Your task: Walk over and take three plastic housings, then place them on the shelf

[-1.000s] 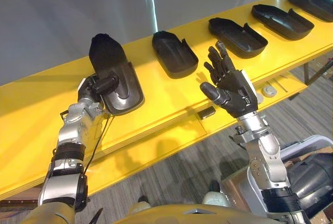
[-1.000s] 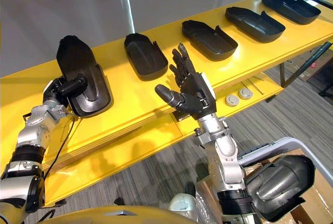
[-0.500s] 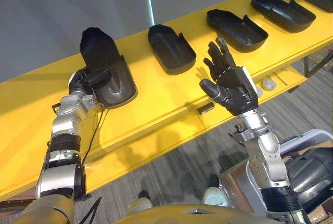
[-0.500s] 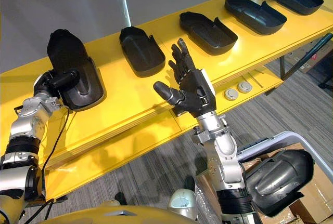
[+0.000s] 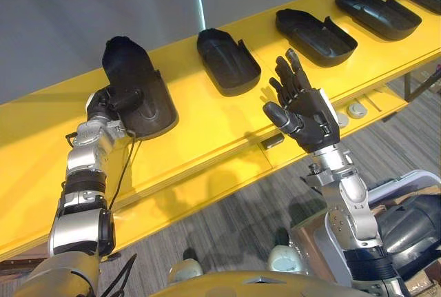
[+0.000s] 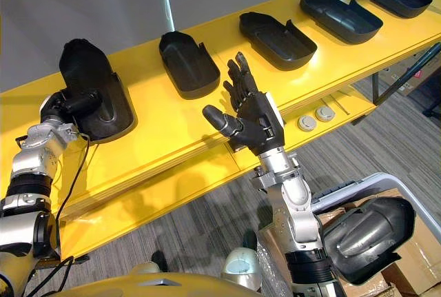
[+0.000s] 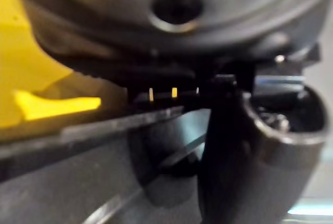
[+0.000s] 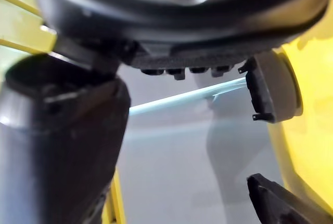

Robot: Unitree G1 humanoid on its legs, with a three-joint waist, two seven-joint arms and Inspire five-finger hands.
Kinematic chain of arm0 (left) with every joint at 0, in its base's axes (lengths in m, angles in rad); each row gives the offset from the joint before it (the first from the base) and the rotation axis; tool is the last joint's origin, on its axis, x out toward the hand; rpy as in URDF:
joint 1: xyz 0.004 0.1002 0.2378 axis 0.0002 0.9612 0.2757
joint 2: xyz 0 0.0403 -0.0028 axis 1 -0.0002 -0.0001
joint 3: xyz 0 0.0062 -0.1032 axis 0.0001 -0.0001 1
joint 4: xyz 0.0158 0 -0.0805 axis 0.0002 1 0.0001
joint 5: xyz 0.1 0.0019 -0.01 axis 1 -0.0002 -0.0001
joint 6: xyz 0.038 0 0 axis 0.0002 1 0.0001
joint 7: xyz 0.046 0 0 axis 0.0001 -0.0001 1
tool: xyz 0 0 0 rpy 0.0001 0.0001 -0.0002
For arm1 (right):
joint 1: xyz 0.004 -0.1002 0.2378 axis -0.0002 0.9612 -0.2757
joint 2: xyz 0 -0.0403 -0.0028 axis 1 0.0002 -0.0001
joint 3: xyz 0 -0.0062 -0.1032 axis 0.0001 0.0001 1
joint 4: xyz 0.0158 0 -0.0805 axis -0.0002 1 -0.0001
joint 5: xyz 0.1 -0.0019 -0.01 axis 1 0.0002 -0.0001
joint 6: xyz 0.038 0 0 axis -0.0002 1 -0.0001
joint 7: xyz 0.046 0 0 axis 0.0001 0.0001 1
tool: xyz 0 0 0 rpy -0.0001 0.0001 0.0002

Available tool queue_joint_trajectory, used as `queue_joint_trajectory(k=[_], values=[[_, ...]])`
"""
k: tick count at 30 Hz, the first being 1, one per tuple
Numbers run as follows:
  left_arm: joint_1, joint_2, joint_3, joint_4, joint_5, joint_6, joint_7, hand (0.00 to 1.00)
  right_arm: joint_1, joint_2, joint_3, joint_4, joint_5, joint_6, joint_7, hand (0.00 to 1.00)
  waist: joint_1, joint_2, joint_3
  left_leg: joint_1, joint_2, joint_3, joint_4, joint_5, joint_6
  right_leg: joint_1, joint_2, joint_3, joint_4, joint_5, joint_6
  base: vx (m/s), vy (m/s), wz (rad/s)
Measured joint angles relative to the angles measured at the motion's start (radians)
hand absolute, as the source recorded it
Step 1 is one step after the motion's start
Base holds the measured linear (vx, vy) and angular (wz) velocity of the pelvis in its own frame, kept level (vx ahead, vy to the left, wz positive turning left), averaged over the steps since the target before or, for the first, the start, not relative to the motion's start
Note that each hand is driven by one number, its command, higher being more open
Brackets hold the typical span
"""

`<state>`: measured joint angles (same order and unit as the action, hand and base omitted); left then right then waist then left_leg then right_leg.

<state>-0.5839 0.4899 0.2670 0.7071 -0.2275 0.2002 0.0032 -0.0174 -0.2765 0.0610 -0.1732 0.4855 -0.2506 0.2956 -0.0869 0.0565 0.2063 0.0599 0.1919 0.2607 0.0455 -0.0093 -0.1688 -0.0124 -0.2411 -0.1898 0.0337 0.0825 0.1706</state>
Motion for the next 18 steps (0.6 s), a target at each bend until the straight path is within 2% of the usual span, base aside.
queue_joint_trajectory(k=[18], values=[[-0.001, 0.017, 0.003, 0.014, 0.034, 0.001, 0.108, 1.0, 0.0, 0.0, 0.001, 0.0, 0.0, 0.001, -0.003, 1.0, 0.001, -0.012, 0.007, 0.002, 0.001, -0.012, 0.002, 0.001, -0.001, 0.013, 0.001, -0.012, -0.002, 0.0, 0.0, 0.0, 0.0, 0.01]])
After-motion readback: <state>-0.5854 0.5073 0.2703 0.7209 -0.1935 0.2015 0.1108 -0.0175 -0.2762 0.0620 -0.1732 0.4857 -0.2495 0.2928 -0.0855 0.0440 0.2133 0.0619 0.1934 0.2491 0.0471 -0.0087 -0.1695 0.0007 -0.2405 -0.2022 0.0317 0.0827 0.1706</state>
